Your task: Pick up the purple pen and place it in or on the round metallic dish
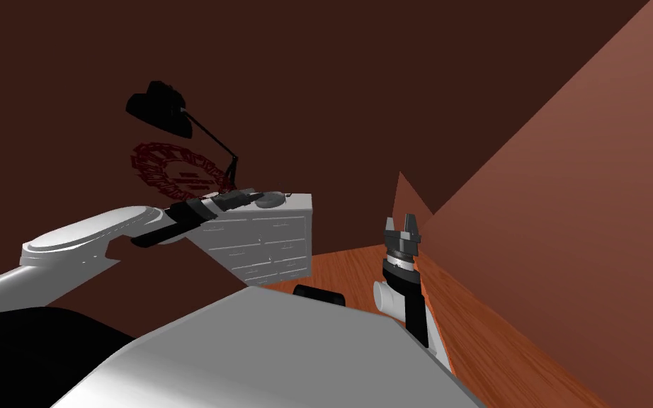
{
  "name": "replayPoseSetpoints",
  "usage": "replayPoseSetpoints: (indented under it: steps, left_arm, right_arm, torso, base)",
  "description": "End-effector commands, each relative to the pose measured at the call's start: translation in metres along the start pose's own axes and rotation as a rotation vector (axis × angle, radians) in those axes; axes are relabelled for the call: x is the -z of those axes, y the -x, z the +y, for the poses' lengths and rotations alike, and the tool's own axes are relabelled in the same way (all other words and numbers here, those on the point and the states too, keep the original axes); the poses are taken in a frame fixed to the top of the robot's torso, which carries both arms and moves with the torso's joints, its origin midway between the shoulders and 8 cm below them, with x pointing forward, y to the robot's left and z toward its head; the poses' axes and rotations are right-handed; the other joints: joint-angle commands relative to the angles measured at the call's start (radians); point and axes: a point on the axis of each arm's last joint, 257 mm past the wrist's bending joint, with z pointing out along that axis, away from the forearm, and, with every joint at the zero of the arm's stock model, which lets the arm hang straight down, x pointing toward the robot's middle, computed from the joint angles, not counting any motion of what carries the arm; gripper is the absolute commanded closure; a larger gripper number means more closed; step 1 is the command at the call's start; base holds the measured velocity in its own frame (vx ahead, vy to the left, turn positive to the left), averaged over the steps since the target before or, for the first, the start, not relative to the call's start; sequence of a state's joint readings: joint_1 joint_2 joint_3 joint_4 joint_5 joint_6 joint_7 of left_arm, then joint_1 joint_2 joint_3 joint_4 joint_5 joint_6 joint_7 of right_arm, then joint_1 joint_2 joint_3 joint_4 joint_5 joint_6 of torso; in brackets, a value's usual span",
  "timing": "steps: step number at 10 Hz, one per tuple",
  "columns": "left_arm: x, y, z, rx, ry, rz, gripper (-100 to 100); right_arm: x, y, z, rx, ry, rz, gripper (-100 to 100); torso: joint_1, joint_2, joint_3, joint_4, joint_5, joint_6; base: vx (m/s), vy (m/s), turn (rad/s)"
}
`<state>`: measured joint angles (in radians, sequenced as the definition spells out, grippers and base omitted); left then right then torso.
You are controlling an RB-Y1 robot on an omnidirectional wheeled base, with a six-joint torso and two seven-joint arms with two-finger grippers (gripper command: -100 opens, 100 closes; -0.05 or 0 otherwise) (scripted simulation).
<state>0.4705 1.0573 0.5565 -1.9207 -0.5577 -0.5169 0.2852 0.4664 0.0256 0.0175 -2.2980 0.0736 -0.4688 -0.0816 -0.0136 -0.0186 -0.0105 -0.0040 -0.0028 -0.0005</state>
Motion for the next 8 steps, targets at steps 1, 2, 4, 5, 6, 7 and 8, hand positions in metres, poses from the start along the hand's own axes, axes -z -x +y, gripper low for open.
replayPoseSetpoints:
  steps: [1,2,4,5,6,7,8]
  left_arm:
    - [-0.002,-0.008,-0.006,-0.020,-0.031,0.033,-100]
    - [-0.002,-0.016,-0.011,-0.032,-0.052,0.062,-100]
    - [-0.001,-0.020,-0.011,-0.033,-0.054,0.071,-100]
    - [-0.001,-0.021,-0.012,-0.034,-0.059,0.074,0]
    - [-0.001,-0.021,-0.012,-0.034,-0.058,0.074,-100]
    - [-0.001,-0.021,-0.012,-0.034,-0.059,0.074,100]
    - [-0.001,-0.021,-0.012,-0.034,-0.059,0.074,100]
  right_arm:
    - [0.000,0.000,0.000,0.000,0.000,0.000,0]
    - [0.000,0.000,0.000,0.000,0.000,0.000,0]
    - [0.000,0.000,0.000,0.000,0.000,0.000,0]
    - [0.000,0.000,0.000,0.000,0.000,0.000,0]
    - [0.000,0.000,0.000,0.000,0.000,0.000,0]
    - [0.000,0.000,0.000,0.000,0.000,0.000,0]
    - [0.000,0.000,0.000,0.000,0.000,0.000,0]
  torso:
    - [0.000,0.000,0.000,0.000,0.000,0.000]
    - [0.003,0.001,0.000,0.000,0.001,0.000]
    - [0.005,0.004,0.002,0.001,0.001,0.000]
    - [0.008,0.009,0.005,0.002,0.002,0.000]
    - [0.010,0.013,0.008,0.003,0.002,-0.001]
    - [0.011,0.015,0.009,0.003,0.003,-0.001]
    - [0.011,0.016,0.009,0.004,0.003,-0.001]
  base:
    - [0.223,-0.102,0.001]
    - [0.180,-0.087,-0.011]
    - [0.126,-0.064,-0.001]
    - [0.015,-0.008,-0.001]
    - [0.008,-0.003,-0.001]
    - [0.000,0.000,0.000]
    - [0.000,0.000,0.000]
